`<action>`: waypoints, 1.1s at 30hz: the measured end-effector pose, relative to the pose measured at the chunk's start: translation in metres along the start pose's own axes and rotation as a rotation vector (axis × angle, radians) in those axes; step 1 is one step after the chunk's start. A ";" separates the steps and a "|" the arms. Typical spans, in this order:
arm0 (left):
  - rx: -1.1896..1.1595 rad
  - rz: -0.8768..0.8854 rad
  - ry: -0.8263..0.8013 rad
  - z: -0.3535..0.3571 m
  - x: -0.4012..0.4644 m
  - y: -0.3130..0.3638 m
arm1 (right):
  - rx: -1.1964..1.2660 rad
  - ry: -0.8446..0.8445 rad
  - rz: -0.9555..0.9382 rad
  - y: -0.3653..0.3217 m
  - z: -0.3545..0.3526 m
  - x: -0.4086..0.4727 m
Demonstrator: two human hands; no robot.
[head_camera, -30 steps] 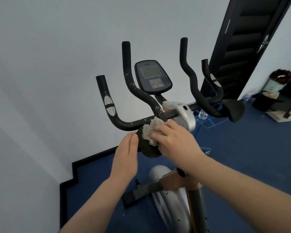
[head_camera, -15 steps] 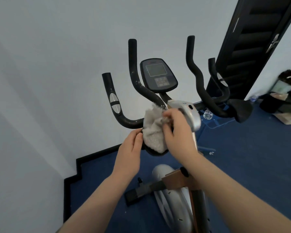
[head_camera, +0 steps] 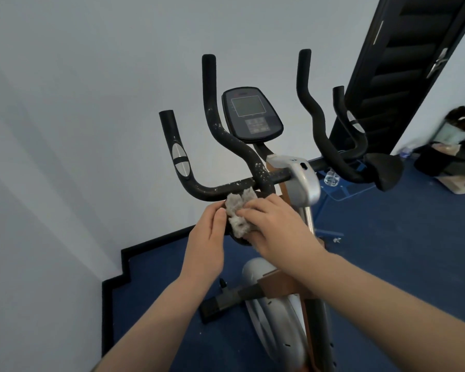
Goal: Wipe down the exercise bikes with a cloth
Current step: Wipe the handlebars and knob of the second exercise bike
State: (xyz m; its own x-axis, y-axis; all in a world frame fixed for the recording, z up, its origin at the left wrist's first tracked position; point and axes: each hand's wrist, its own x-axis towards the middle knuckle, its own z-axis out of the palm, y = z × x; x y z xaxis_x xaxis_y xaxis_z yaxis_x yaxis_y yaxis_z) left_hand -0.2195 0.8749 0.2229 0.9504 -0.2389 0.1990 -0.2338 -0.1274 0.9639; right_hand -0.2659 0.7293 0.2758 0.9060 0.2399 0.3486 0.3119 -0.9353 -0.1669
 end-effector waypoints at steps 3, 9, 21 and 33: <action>0.007 -0.003 0.003 -0.001 0.001 0.000 | -0.076 -0.208 -0.057 0.013 -0.016 -0.016; -0.027 0.001 0.015 0.002 -0.001 -0.003 | 0.048 0.192 0.142 0.012 -0.030 0.016; -0.008 0.032 0.035 0.005 0.002 -0.004 | 0.078 0.062 0.072 0.025 -0.035 -0.013; -0.082 0.028 0.074 0.002 0.000 -0.010 | 0.247 0.009 0.173 0.012 -0.022 0.000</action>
State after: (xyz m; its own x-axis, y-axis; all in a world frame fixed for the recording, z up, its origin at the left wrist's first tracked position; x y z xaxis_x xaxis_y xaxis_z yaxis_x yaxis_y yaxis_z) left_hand -0.2175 0.8744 0.2131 0.9572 -0.1687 0.2352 -0.2453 -0.0414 0.9686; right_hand -0.2685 0.7121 0.2935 0.9496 0.0796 0.3032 0.2144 -0.8705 -0.4430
